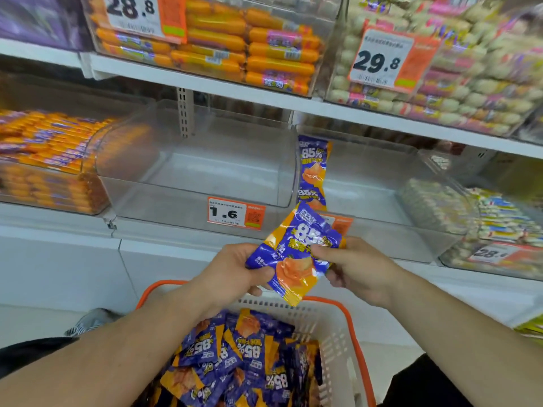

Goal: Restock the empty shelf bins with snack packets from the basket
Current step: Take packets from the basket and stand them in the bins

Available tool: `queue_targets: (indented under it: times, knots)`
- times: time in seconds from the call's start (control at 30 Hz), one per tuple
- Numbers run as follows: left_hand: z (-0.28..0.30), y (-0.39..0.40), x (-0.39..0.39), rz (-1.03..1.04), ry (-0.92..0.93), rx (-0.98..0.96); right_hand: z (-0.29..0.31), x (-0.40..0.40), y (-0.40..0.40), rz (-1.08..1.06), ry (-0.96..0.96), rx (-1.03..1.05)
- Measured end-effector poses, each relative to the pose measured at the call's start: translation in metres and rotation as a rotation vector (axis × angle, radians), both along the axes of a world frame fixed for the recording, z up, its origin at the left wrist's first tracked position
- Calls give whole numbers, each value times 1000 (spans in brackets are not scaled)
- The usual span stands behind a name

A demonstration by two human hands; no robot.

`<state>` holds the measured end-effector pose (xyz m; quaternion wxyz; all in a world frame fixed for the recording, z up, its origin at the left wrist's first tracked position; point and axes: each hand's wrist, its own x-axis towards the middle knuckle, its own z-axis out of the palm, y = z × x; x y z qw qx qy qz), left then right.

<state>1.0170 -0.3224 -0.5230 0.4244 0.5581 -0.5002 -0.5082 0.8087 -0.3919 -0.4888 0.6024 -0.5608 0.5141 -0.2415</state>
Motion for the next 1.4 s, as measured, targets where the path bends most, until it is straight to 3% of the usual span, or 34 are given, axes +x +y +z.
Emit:
queue_targets:
  times: [0.13, 0.27, 0.33, 0.43, 0.5, 0.63, 0.73, 1.1, 1.4]
  knots:
    - [2, 0, -13, 36, 100, 15, -3, 8, 3, -197, -222, 135]
    - [17, -9, -18, -30, 50, -76, 11, 4, -3, -218, -217, 90]
    - [31, -21, -15, -48, -146, -238, 27, -1, -19, -233, -196, 54]
    - [44, -46, -6, 120, -527, -595, 52, -11, -58, -335, -215, 37]
    - [41, -62, 3, 206, -768, -726, 61, -19, -89, -377, -177, 11]
    - [27, -77, 14, 198, -1032, -507, 54, -17, -146, -347, -5, 26]
    - [15, -84, 11, 193, -1150, -524, 36, 1, -176, -281, 133, 73]
    - [7, -91, 3, 331, -1171, -633, -7, 44, -208, -92, 397, 114]
    - [6, -93, -2, 394, -1144, -622, -4, 39, -214, -80, 452, 149]
